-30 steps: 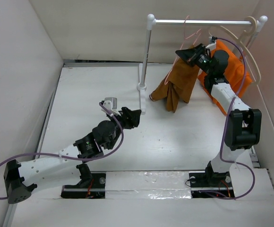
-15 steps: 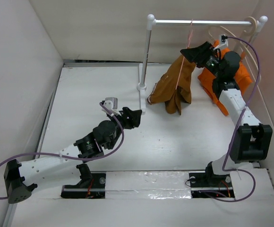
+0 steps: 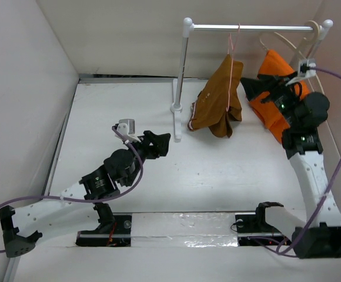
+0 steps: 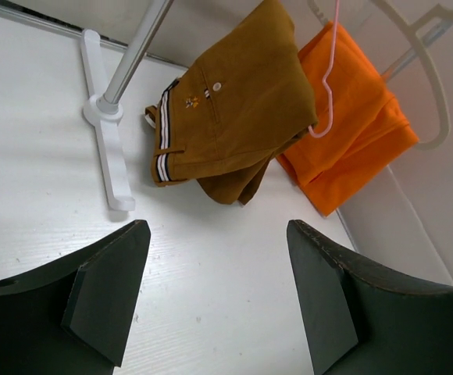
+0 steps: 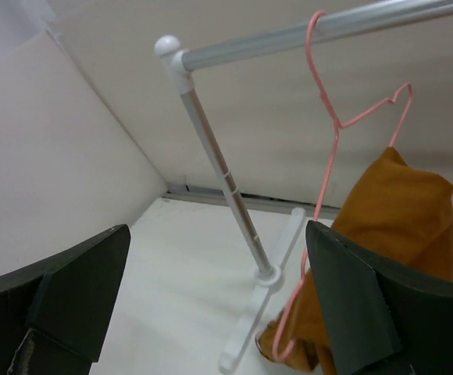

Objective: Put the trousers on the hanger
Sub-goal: Reset both arms

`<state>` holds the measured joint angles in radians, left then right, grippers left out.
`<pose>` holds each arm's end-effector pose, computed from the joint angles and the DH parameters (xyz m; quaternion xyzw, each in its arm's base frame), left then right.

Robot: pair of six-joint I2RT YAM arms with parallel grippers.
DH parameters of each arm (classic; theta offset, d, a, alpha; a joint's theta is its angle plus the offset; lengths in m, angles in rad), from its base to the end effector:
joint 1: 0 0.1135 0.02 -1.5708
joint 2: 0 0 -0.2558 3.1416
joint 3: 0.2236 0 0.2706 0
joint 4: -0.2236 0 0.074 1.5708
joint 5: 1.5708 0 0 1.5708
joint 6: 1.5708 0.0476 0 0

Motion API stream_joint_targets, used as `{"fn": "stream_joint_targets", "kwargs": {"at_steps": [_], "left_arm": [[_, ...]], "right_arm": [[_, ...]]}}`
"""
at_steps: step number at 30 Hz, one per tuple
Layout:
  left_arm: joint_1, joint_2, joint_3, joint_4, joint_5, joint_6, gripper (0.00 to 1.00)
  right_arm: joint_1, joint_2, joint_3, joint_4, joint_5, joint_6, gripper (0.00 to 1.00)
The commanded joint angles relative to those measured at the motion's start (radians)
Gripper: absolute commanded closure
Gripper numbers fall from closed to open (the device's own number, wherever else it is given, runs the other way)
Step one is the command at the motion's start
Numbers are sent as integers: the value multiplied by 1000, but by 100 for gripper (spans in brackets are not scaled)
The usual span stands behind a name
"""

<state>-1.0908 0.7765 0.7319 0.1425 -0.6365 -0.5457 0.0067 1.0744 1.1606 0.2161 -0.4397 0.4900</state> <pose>0.1246 -0.1781 0.3519 -0.0515 0.6768 -0.3700 0.6344 0.2675 0.0221 0.4558 -0.0322 0.6035 0.3185 0.7302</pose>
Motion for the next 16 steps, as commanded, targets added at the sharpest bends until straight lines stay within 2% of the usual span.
{"fn": "stream_joint_targets", "kwargs": {"at_steps": [1,2,5,6,8,9,10,13,16], "left_arm": [[5,-68,41,-50,-46,-26,31],[5,-112,26,-61,-51,-36,31],[5,-222,-12,-89,-58,-49,30],[5,-250,-25,-99,-60,-60,29],[5,-327,-67,-118,-61,-72,28],[5,-347,-80,-129,-61,-91,27],[5,-365,-94,-136,-51,-100,27],[5,-408,-137,-139,-23,-132,28],[5,-390,-138,-141,-9,-134,26]], "right_arm": [[7,-157,-114,-43,-13,-135,0],[7,-256,-139,-58,-31,-158,0],[30,-416,-223,-190,-62,-264,0],[30,-523,-239,-240,-50,-290,0],[30,-629,-262,-404,-15,-367,0],[30,-728,-285,-461,46,-382,0],[30,-773,-301,-541,73,-392,0],[30,-908,-372,-602,127,-393,0],[30,-930,-371,-645,148,-395,0]]}}
